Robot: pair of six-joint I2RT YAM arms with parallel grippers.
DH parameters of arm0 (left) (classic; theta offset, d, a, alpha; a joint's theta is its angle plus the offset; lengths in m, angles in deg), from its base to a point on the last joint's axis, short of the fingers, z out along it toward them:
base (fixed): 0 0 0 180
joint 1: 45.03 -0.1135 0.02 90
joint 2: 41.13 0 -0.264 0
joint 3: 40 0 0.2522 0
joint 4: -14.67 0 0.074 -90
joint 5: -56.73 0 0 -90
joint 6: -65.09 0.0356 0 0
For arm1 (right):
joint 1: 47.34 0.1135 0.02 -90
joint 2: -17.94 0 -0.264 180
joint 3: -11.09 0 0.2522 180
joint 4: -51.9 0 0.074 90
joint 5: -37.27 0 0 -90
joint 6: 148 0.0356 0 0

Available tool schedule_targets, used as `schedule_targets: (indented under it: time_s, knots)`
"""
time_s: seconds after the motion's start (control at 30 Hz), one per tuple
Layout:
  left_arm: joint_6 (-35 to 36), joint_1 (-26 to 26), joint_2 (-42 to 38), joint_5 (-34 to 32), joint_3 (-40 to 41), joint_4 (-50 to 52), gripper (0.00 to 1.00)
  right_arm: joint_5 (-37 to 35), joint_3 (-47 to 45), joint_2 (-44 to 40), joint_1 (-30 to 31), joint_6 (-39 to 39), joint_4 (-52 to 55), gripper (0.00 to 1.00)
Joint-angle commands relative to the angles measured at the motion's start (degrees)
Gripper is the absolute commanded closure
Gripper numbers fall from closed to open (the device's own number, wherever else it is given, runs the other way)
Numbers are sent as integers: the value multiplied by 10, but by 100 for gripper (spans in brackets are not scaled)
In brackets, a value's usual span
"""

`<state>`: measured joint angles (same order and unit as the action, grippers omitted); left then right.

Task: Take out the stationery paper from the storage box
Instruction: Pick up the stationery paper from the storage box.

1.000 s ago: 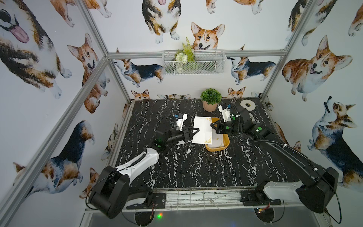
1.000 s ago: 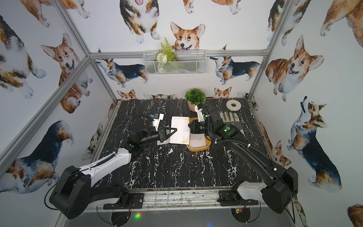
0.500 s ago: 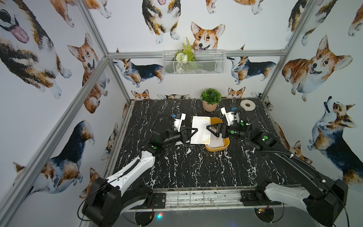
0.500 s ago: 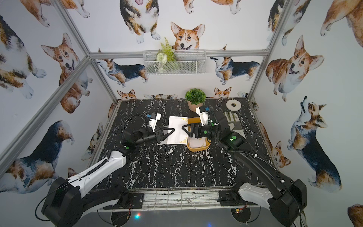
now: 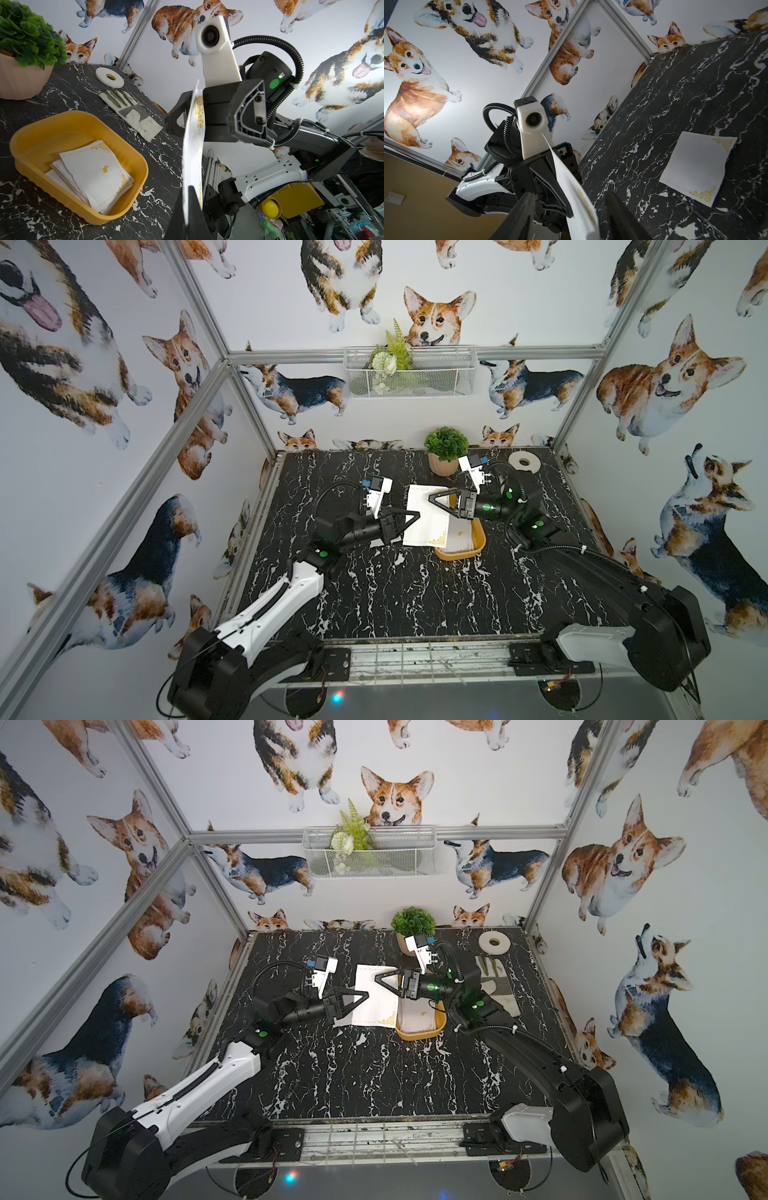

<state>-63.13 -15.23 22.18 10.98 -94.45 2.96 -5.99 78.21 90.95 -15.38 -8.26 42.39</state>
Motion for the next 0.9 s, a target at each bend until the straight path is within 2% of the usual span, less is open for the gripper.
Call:
schedule_targets:
  time_s: [0.0,0.17,0.23,0.4,0.47,0.6,0.63,0.73,0.87]
  knots:
    - [-4,1,-4,8,-6,-12,100,23,9,12,0,25,-52,61]
    - [4,1,-6,5,-6,2,100,21,8,12,0,19,-42,87]
    - [11,1,-10,2,-5,14,100,15,9,2,-1,3,-19,94]
    - [25,1,-19,-10,-3,34,100,4,10,-24,-8,-24,29,94]
    - [28,0,-19,-10,-1,39,100,4,10,-32,-12,-31,40,99]
    - [31,0,-20,-14,0,44,100,-1,7,-42,-15,-43,64,100]
    - [31,1,-20,-15,0,45,100,-2,6,-45,-16,-44,65,92]
    - [35,0,-21,-20,1,52,100,-5,4,-49,-16,-48,73,88]
    - [38,0,-23,-23,1,58,100,-6,4,-54,-16,-57,87,100]
